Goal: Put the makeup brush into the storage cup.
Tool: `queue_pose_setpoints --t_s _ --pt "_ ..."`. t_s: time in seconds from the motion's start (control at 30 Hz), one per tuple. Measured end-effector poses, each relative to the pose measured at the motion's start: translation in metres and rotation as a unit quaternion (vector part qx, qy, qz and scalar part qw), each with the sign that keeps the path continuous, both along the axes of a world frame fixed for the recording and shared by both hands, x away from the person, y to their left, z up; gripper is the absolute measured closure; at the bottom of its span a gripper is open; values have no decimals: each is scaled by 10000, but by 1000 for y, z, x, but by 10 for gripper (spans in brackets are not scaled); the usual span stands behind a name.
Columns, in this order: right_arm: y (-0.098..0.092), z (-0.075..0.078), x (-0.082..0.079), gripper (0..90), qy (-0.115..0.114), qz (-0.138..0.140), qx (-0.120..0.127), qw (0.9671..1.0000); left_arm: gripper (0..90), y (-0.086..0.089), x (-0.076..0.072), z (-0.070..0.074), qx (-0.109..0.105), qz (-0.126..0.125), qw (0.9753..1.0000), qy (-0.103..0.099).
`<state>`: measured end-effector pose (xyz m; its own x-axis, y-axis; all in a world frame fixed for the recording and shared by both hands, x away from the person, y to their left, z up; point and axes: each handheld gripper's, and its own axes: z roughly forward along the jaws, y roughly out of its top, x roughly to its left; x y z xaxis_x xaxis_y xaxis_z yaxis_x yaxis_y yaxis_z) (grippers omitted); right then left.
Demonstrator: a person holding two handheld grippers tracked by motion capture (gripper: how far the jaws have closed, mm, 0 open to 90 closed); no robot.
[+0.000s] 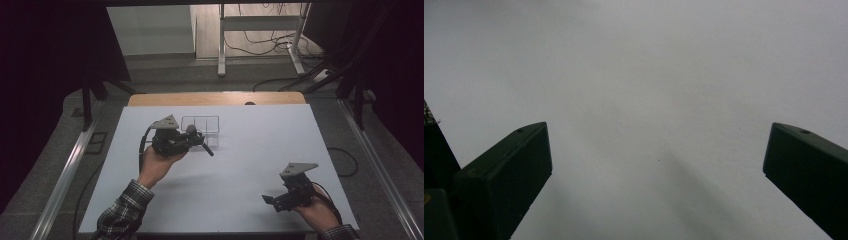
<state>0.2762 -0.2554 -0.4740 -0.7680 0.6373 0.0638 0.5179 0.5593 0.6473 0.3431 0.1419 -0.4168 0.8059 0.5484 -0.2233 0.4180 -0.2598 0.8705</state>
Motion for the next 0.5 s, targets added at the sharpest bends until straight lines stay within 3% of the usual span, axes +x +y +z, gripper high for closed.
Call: queue_pose_setpoints --t_s 0.5 --pt "-8 1 -4 0 -54 -51 -40 10000 765 -7 13 21 137 72 9998 -135"
